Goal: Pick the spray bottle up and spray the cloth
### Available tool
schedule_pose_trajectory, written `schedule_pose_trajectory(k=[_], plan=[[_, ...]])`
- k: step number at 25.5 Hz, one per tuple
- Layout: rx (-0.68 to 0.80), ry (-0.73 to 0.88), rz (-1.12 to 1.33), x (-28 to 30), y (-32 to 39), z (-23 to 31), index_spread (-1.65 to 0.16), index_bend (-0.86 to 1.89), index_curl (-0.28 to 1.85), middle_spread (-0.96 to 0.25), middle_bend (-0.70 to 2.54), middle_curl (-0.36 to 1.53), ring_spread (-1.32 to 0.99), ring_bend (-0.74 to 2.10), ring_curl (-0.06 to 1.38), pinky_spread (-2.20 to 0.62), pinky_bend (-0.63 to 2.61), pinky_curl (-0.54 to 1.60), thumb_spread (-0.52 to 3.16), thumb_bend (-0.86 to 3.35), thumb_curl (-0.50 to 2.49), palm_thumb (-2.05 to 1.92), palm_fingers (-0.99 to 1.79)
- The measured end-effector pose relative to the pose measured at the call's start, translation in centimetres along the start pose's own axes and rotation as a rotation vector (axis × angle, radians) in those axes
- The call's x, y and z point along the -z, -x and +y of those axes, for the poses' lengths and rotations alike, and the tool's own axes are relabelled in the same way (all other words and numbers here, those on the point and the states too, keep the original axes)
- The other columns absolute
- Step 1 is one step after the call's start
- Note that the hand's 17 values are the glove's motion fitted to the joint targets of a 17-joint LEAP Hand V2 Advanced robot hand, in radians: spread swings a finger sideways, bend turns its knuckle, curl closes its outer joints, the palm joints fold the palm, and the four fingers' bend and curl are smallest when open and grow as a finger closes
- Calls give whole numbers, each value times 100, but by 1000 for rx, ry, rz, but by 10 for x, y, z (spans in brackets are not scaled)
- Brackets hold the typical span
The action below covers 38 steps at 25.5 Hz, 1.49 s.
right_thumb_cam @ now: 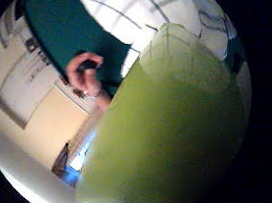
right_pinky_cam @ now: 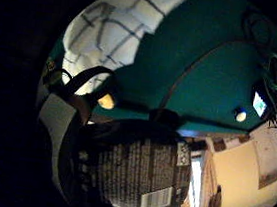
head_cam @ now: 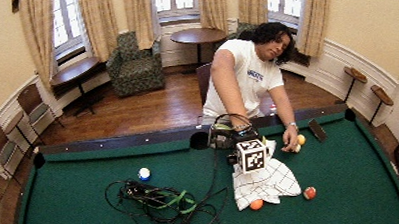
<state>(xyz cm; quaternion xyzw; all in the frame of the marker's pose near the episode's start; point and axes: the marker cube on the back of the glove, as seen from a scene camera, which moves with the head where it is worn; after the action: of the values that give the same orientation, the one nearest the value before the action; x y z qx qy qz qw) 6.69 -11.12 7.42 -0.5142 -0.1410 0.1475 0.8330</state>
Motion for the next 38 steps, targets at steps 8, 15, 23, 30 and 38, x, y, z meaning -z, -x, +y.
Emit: schedule_pose_trajectory(k=[8,15,23,30,38], plan=[[375,-174,-152,55,41,73,-27,42,61,-19,72,56,-22,72,50,-30,42,43,23,-3,82,93,136],[784,-360,-359,82,71,107,-27,42,61,-19,72,56,-22,72,50,-30,41,43,23,-3,82,93,136],[1037,-447,-621,83,97,64,-27,41,61,-19,72,56,-22,72,50,-30,41,43,23,-3,83,93,136],[1086,-426,-675,70,156,-14,-27,41,61,-19,72,56,-22,72,50,-30,40,43,23,-3,83,93,136],[1136,-377,-693,23,231,-98,-27,41,62,-19,72,56,-21,72,50,-30,40,43,22,-3,83,93,136]])
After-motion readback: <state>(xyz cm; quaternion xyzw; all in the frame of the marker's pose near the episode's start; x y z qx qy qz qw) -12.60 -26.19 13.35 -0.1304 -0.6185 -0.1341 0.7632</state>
